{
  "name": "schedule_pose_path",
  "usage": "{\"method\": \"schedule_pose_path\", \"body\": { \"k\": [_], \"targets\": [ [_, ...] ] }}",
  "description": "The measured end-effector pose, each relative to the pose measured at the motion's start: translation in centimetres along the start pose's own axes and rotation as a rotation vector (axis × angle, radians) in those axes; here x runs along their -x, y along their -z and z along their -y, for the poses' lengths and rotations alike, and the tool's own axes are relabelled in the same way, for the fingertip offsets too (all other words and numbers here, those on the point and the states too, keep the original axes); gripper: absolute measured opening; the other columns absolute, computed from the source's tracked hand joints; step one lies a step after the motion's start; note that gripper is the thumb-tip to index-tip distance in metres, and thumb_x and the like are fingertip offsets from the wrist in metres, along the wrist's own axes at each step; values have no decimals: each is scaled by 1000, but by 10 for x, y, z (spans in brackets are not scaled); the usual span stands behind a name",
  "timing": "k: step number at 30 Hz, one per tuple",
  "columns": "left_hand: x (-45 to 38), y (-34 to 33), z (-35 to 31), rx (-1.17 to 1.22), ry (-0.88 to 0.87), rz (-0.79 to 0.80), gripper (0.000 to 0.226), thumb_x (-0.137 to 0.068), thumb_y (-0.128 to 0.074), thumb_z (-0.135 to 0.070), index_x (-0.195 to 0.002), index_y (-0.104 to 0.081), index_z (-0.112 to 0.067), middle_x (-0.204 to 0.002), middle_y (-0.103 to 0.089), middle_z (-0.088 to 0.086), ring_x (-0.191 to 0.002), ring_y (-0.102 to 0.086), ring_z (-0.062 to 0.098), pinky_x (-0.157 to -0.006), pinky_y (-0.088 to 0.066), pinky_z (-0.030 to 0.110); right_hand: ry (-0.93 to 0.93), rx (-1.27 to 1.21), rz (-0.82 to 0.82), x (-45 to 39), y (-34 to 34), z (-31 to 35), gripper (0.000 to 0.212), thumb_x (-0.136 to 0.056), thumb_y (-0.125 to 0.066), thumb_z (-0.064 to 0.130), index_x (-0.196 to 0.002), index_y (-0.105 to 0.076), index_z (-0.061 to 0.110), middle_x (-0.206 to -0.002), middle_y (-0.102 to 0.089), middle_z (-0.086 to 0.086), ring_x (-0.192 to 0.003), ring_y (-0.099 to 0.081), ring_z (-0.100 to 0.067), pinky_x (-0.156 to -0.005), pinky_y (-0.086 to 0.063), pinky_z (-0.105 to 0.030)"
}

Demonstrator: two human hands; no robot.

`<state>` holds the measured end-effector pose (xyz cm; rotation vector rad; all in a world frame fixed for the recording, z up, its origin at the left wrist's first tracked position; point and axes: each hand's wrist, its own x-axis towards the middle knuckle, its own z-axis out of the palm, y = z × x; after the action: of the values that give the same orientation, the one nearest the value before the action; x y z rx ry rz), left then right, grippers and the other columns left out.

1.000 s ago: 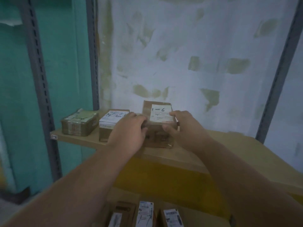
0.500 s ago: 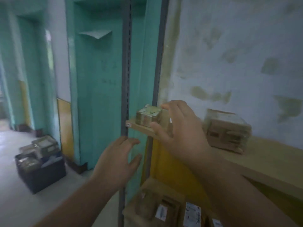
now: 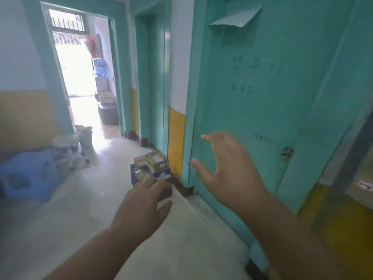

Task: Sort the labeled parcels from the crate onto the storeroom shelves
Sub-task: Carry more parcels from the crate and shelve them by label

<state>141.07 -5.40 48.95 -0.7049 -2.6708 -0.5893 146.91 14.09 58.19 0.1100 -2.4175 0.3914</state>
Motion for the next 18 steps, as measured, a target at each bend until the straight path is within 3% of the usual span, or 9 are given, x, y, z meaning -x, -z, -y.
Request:
{"method": "schedule_pose_path", "body": {
  "k": [9, 18],
  "targets": [
    [-135, -66, 139, -77, 124, 90, 47, -87, -66, -46, -131, -57, -33, -126, -62, -6, -111, -58, 21, -92, -49, 35, -15, -114, 161, -139, -186, -34, 54, -89, -62, 48, -136, -53, 22, -133, -54, -1, -121, -51, -22, -99, -46, -43],
    [-249, -96, 314, -136, 332, 166, 46, -90, -61, -52, -132, -57, -34, -129, -59, -8, -118, -56, 18, -99, -46, 35, 43, -185, 267, -303, -378, -17, 50, -91, -63, 46, -134, -54, 23, -139, -51, -3, -123, -49, -23, -101, -47, -44]
  ]
}}
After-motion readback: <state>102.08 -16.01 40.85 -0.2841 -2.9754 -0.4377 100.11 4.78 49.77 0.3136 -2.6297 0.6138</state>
